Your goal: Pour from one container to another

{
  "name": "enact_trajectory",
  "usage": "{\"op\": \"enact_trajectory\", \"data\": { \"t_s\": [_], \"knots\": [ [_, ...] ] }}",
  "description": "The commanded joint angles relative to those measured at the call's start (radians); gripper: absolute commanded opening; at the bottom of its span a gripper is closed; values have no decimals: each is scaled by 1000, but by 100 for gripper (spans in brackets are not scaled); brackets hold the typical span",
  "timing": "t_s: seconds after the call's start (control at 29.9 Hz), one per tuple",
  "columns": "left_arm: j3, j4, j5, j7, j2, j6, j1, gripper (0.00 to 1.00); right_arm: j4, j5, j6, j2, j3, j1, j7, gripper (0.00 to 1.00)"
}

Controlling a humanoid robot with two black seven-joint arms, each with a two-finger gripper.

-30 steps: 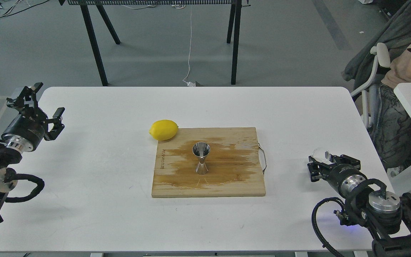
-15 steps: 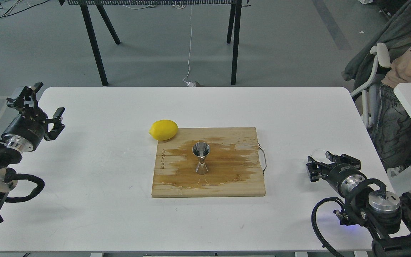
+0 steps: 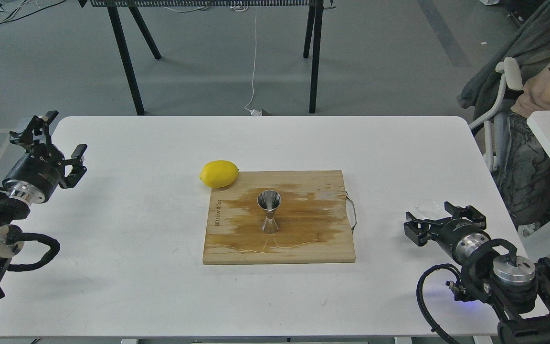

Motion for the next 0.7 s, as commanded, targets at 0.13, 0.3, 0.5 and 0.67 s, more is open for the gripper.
{"op": "enact_trajectory", "data": {
  "t_s": [0.13, 0.3, 0.5, 0.67],
  "knots": [
    [0, 5, 0, 0, 0, 0, 0, 99, 26, 0, 6, -2, 2, 1, 0, 97],
    [0, 5, 0, 0, 0, 0, 0, 99, 77, 0, 5, -9, 9, 3, 0, 97],
    [0, 6, 0, 0, 3, 0, 0, 99, 152, -6, 90, -49, 12, 12, -1, 98],
    [0, 6, 8, 0, 13, 0, -5, 99, 152, -18, 335, -115, 2, 41, -14, 98]
  ]
}}
